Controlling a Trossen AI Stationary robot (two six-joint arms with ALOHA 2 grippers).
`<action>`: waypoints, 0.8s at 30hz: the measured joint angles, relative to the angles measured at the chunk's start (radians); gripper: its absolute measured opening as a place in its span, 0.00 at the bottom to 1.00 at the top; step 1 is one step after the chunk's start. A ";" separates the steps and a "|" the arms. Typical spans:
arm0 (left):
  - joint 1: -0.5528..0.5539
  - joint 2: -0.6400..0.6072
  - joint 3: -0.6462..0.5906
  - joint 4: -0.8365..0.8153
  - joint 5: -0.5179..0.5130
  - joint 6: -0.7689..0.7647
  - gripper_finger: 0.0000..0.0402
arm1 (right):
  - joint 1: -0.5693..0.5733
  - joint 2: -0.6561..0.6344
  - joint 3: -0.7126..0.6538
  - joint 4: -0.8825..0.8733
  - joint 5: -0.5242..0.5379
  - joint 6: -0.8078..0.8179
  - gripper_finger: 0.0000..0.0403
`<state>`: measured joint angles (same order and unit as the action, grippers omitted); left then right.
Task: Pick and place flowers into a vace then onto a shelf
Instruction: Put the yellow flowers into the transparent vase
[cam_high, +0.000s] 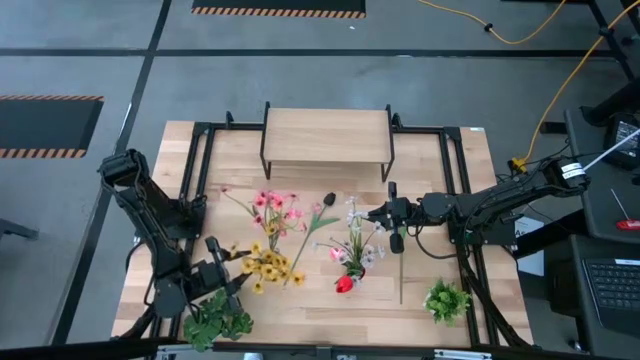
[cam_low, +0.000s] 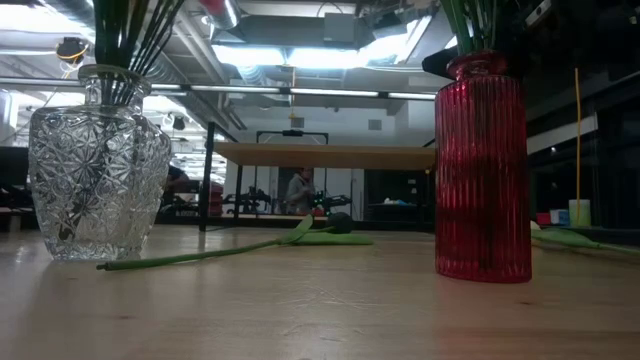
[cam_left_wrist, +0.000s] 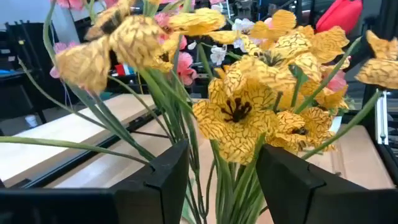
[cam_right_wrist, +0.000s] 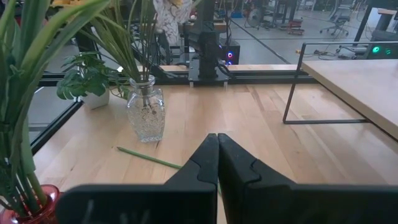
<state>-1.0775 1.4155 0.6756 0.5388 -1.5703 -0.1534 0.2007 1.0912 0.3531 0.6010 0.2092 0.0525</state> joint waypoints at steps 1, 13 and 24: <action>0.000 0.000 0.000 0.000 0.001 0.000 0.43 | 0.000 0.000 0.000 0.000 0.000 0.000 0.01; 0.020 -0.015 0.000 -0.101 0.147 -0.028 0.47 | 0.000 0.000 0.000 0.000 0.000 0.024 0.01; 0.145 -0.119 0.000 -0.481 0.440 -0.326 0.46 | 0.000 0.000 0.000 0.000 0.000 0.046 0.01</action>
<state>-0.9330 1.2965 0.6758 0.0575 -1.1304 -0.4789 0.2005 1.0912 0.3531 0.6010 0.2092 0.0982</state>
